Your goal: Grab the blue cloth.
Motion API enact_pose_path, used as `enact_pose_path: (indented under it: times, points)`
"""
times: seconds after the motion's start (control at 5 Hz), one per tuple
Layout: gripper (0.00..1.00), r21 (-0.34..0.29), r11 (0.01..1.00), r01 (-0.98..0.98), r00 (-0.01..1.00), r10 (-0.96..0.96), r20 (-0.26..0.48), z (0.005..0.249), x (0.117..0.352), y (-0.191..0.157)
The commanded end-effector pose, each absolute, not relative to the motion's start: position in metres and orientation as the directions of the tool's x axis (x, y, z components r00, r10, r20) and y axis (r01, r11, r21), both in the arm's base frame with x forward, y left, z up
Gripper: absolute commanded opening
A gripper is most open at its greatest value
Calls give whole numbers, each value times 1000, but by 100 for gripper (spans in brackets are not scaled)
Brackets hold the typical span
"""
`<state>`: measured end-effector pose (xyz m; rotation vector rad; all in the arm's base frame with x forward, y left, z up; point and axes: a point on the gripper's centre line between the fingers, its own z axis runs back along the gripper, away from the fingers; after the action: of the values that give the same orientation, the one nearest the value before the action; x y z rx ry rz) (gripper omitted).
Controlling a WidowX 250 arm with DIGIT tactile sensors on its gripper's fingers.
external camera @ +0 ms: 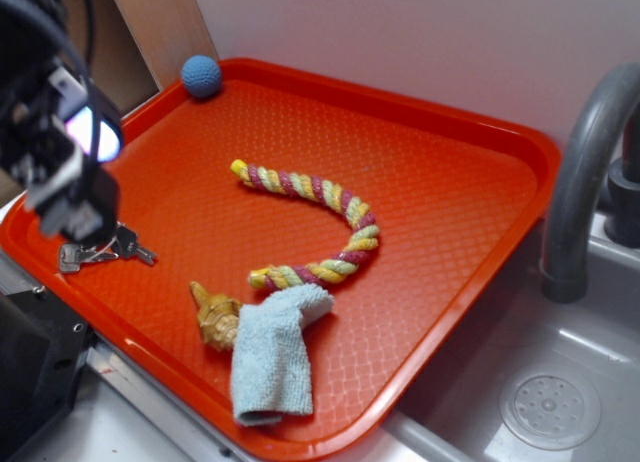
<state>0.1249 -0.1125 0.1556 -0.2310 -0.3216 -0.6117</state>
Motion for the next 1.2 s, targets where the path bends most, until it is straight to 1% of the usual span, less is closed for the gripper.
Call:
enact_pose_path:
  times: [0.0,0.2,0.4,0.6,0.8,1.0]
  points:
    - [100,-116,798,591,768,-513,384,163,125,-116]
    - [100,-116,798,591,768,-513,384,163,125,-116]
    - [100,-3,776,630,752,-610,250,133,144,-150]
    - [100,103,733,673,706,-677,206,106,145,-189]
    - [100,119,662,740,646,-749,147,76,147,-211]
    - [100,105,621,777,617,-784,73,55,140,-220]
